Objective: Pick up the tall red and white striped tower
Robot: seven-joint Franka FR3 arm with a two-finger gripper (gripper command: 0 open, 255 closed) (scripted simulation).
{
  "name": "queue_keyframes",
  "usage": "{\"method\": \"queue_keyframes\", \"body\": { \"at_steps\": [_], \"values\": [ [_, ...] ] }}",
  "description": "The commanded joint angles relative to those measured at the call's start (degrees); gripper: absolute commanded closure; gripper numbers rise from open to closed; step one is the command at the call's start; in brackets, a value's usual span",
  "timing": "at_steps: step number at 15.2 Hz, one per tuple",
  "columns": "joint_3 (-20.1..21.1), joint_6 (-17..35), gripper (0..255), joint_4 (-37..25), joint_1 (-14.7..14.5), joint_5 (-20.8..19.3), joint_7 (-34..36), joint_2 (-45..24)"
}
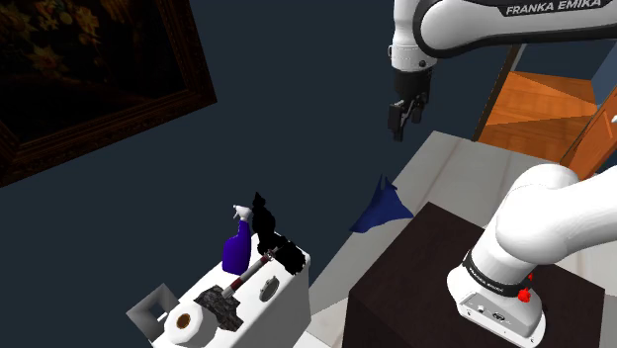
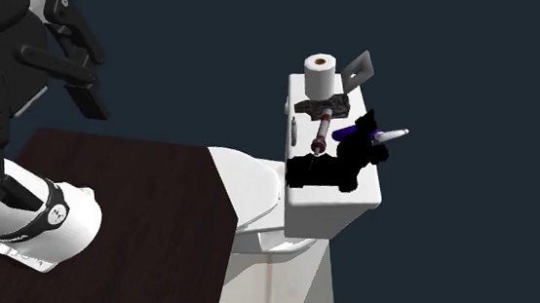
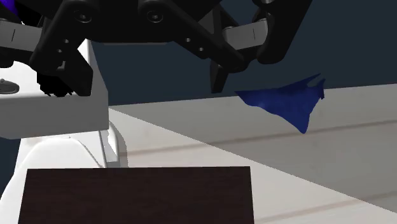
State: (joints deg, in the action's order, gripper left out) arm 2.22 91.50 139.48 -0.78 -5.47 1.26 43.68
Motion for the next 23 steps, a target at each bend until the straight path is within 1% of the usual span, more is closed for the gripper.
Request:
{"method": "queue_keyframes", "body": {
  "at_steps": [1, 7, 13, 18, 23],
  "values": [
    [0.0, 0.0, 0, 0.0, 0.0, 0.0, 0.0, 0.0],
    [3.3, 9.3, 0, -0.3, -2.6, -0.2, -0.1, -10.6],
    [6.9, 17.4, 0, -2.8, -4.5, -1.6, 0.4, -22.3],
    [9.8, 22.8, 0, -6.4, -5.8, -4.3, 1.4, -32.6],
    [12.3, 26.8, 0, -11.3, -7.4, -8.3, 3.2, -43.2]
  ]
}}
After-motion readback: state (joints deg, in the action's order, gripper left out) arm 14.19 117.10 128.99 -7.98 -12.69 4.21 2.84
